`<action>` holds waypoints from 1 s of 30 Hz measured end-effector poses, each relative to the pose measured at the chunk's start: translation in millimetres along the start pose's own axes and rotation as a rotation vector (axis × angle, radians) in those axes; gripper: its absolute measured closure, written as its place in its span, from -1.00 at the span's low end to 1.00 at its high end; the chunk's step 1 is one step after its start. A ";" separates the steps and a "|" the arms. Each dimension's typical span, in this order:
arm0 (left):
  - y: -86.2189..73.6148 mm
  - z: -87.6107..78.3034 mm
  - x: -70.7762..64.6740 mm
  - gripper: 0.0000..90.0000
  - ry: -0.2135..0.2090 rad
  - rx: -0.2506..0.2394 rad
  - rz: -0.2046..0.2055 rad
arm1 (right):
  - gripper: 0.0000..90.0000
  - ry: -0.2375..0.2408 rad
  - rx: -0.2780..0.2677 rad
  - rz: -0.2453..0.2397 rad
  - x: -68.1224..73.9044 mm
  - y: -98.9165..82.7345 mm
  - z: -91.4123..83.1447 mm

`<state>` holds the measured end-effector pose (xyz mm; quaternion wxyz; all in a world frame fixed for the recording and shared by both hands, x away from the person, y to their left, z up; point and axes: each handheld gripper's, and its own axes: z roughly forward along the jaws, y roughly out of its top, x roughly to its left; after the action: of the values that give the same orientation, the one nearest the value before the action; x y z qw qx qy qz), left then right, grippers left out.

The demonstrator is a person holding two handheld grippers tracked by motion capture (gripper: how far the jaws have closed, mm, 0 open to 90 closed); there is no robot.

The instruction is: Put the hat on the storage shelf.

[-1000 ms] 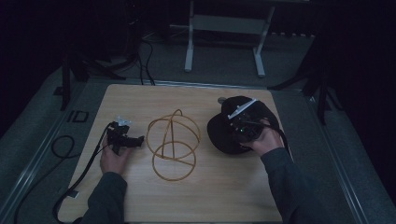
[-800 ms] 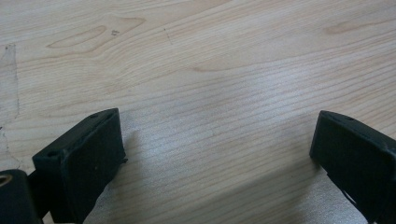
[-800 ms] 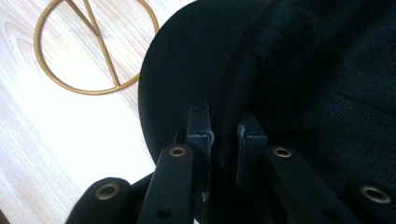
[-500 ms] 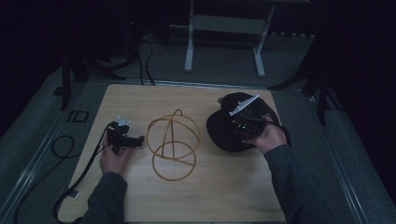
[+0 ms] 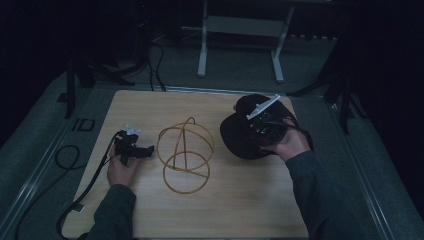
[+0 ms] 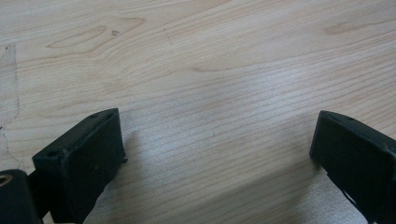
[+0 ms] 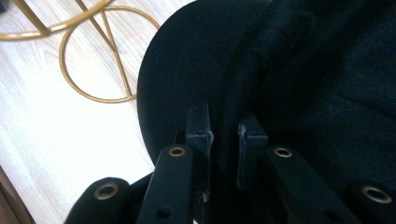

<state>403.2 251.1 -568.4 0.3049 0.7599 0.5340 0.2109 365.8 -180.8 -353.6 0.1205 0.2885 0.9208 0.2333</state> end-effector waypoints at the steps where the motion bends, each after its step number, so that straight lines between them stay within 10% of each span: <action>1: 0.0 0.0 0.0 -0.95 0.000 0.000 0.000 | 0.76 -0.001 -0.004 -0.001 0.2 1.1 -1.0; 30: 0.1 -0.1 0.2 -0.95 -0.001 0.002 0.002 | 0.76 0.007 -0.065 -0.044 11.4 27.9 -34.3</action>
<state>403.2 251.2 -568.3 0.3041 0.7607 0.5334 0.2105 357.6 -166.2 -311.1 0.1317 0.2634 0.9192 0.2614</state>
